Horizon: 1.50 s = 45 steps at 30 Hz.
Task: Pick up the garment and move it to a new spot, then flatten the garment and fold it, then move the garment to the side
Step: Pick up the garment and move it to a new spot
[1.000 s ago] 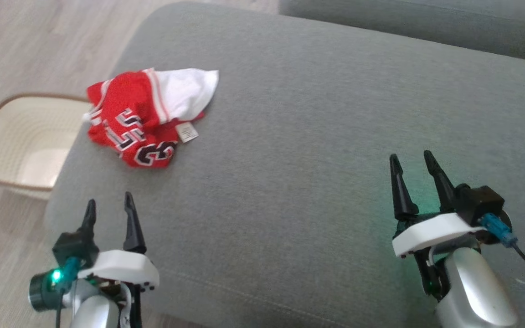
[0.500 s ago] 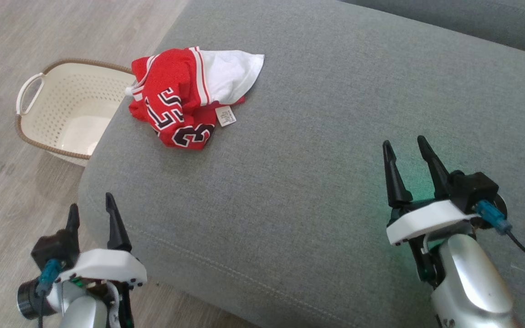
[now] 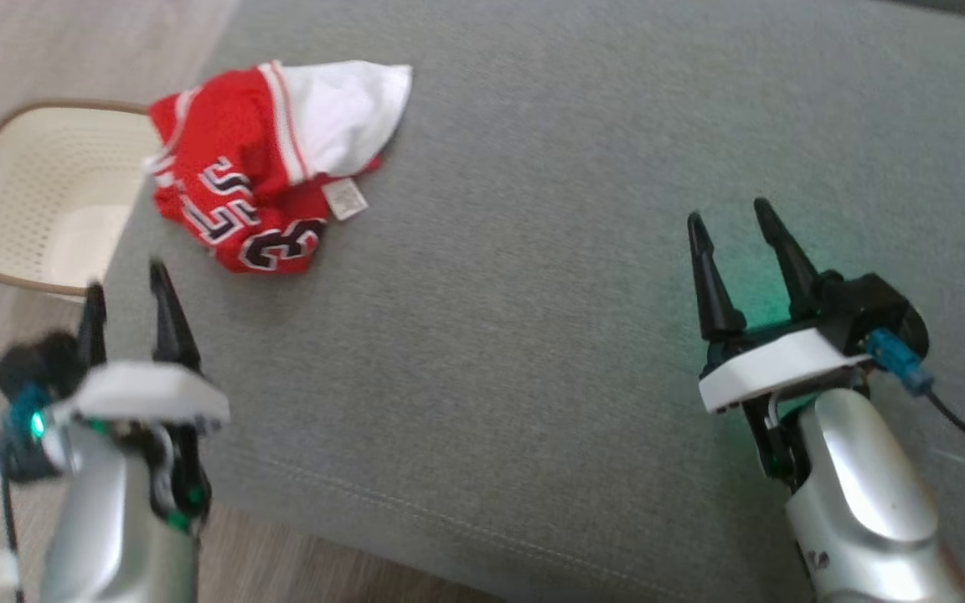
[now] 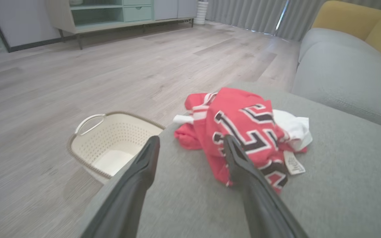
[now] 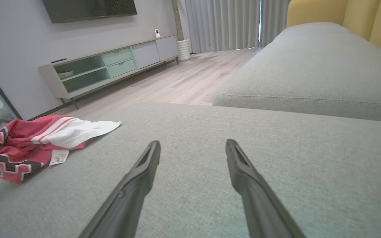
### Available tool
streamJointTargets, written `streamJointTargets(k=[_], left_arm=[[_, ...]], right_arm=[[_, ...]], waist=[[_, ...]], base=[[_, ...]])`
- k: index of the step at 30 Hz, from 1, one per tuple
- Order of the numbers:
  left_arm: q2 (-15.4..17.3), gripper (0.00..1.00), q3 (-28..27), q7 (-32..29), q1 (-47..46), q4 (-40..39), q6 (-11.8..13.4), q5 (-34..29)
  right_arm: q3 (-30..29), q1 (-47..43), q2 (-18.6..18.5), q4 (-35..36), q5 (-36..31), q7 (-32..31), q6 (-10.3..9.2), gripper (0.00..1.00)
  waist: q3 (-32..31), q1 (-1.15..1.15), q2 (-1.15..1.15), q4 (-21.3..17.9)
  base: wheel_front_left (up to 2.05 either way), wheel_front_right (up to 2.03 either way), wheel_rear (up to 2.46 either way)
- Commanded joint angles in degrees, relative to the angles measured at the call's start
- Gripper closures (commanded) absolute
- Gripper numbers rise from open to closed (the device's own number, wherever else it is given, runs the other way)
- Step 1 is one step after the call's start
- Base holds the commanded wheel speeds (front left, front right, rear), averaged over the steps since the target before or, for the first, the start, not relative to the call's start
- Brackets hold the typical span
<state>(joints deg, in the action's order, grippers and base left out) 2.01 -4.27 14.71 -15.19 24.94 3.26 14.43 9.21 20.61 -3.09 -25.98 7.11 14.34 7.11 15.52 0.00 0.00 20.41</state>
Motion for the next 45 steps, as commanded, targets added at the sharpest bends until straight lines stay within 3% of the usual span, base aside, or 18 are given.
streamJointTargets(k=[1,6,10,18,19,20,28,33,41,45], left_arm=[[1.8,0.0,-2.4,0.3,-3.2,-0.6,-0.8,-0.7],[4.4,0.0,-4.0,0.3,-11.3,6.7,-4.7,-1.9],[6.5,0.0,-4.6,0.3,-17.1,13.8,-6.4,-2.3],[9.8,0.0,-5.4,0.1,-24.1,30.9,-5.0,-2.5],[10.0,0.65,-5.2,0.2,-24.6,31.9,-5.1,-2.7],[10.2,1.0,-5.1,0.2,-24.9,32.8,-5.2,-2.7],[11.0,1.0,-4.3,0.3,-25.9,25.8,-6.1,-4.8],[9.2,1.0,-2.2,0.3,-26.5,17.0,-7.2,-7.0],[5.3,1.0,3.6,0.3,-27.3,8.5,-9.5,-8.8],[2.5,1.0,9.0,0.3,-27.1,6.4,-10.2,-8.6]], right_arm=[[1.4,1.8,0.2,2.4,-0.4,0.2,0.37,0.0],[2.3,2.9,0.2,4.7,-1.0,-0.8,0.37,0.0],[3.0,3.7,0.2,6.8,-1.1,-1.6,0.37,0.0],[3.3,4.7,0.2,8.9,-0.9,-2.1,0.37,0.0],[3.1,4.7,0.2,8.9,-0.8,-2.0,0.37,0.0],[3.0,4.7,0.2,8.9,-0.8,-1.9,0.37,0.0],[1.8,4.0,0.2,7.2,0.3,-0.9,0.37,0.0],[1.3,3.1,0.2,5.5,2.3,-0.1,0.37,0.0],[1.7,1.7,0.2,3.8,4.9,0.6,0.37,0.0],[1.6,1.0,0.2,4.0,5.6,0.6,0.37,0.0]], waist=[[2.0,0.0,0.0,-1.9],[4.8,0.0,0.0,-4.8],[7.0,0.0,0.0,-7.1],[9.2,0.0,0.0,-11.2],[9.2,0.0,0.0,-11.6],[9.1,0.0,0.0,-11.9],[6.5,0.0,0.0,-13.4],[3.6,0.0,0.0,-15.2],[-0.3,0.0,0.0,-22.3],[-1.5,0.0,0.0,-26.2]], base=[[0.0,0.0,0.0],[0.0,0.0,0.0],[0.0,0.0,0.0],[0.0,0.0,0.0],[0.0,0.0,0.0],[0.0,0.0,0.0],[0.0,0.0,0.0],[0.0,0.0,0.0],[0.0,0.0,0.0],[0.0,0.0,0.0]])
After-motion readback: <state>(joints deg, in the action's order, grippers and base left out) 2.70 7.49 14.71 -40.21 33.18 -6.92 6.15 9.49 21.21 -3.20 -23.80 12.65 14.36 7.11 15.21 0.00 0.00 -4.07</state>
